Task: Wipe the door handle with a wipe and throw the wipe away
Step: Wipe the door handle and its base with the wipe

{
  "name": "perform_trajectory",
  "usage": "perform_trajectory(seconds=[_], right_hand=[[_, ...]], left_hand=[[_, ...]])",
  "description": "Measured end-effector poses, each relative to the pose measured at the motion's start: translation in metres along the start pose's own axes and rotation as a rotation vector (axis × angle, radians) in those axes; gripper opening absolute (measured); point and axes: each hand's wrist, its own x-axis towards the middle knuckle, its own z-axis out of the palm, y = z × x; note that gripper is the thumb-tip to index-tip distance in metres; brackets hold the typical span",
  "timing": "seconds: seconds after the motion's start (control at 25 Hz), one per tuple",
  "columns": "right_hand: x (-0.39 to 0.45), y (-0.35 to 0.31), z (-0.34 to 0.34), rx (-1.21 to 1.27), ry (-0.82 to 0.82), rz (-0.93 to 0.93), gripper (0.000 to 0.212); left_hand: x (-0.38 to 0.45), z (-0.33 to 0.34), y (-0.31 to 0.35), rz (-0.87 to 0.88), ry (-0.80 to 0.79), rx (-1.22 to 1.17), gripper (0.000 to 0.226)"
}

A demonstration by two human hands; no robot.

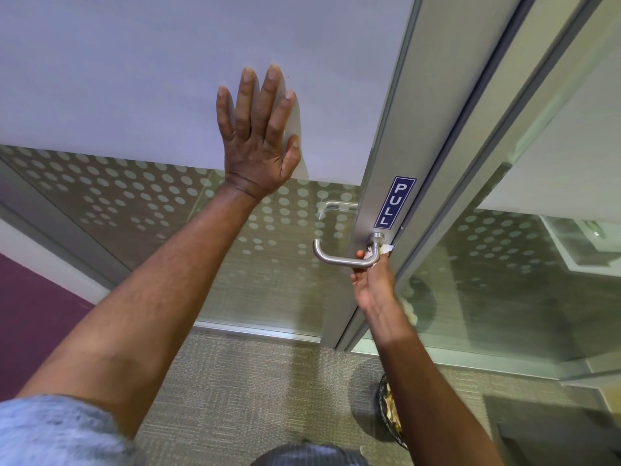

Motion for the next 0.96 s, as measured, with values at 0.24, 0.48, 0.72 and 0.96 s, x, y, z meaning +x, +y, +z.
perform_trajectory(seconds=[0.24, 0.48, 0.72, 0.96], right_hand=[[-0.02, 0.025, 0.006, 0.121, -0.072, -0.068, 0.027], [-0.032, 0.039, 0.019, 0.128, -0.055, -0.037, 0.028], [-0.052, 0.06, 0.049, 0.183, -0.163, 0.149, 0.029], [-0.053, 0.053, 0.046, 0.256, -0.252, 0.222, 0.022]], left_hand=[[0.001, 0.002, 0.001, -0.011, 0.002, -0.014, 0.062], [0.001, 0.001, 0.0, -0.033, 0.02, -0.011, 0.059], [-0.002, 0.0, -0.001, -0.02, 0.012, -0.001, 0.06], [-0.003, -0.001, 0.005, -0.034, -0.006, 0.001, 0.061]])
